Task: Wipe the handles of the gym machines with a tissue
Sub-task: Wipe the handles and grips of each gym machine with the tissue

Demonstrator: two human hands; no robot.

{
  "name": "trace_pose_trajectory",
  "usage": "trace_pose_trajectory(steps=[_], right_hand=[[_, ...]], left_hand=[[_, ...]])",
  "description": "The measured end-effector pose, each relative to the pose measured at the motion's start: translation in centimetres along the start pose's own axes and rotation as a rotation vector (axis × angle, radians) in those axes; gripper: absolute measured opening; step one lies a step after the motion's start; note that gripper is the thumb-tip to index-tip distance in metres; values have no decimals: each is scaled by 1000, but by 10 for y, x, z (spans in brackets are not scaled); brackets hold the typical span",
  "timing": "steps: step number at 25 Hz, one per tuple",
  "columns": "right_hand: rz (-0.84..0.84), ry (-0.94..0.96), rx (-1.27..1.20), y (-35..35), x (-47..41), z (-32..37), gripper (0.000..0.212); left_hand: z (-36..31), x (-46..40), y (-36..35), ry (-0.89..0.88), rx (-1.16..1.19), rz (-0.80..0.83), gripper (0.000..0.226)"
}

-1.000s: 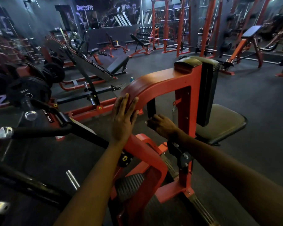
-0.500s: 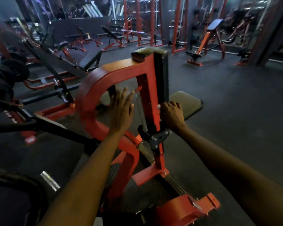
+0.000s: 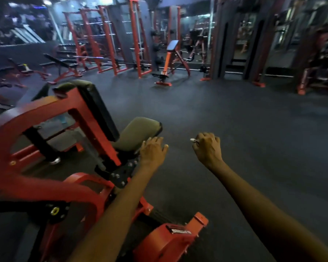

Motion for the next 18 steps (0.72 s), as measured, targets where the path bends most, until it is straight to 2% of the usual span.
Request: trace_pose_trajectory(steps=[4,10,14,18], right_hand=[[-20,-120,34,32,40,-87,14],[-12,-209,47,33,56,-186,15],[9,-220,55,27,11,-249,13],[-12,-210,32,35,-70,-304,17]], left_hand=[[-97,6,-40,-118,70,48,51],[-184,-9,-114,-201,135,135,49],[-228,-70,-148,-201,126,173,50],[-275,-162,-160,-192,134,176,50]])
Point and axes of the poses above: each hand's wrist, its own x-axis away from the middle knuckle, its own y-axis out of the back of the hand, z = x × y, the point moved 4 cm from there along -x, towards the middle knuckle, and after that the axes turned 10 degrees about z, right-handed, at the moved point
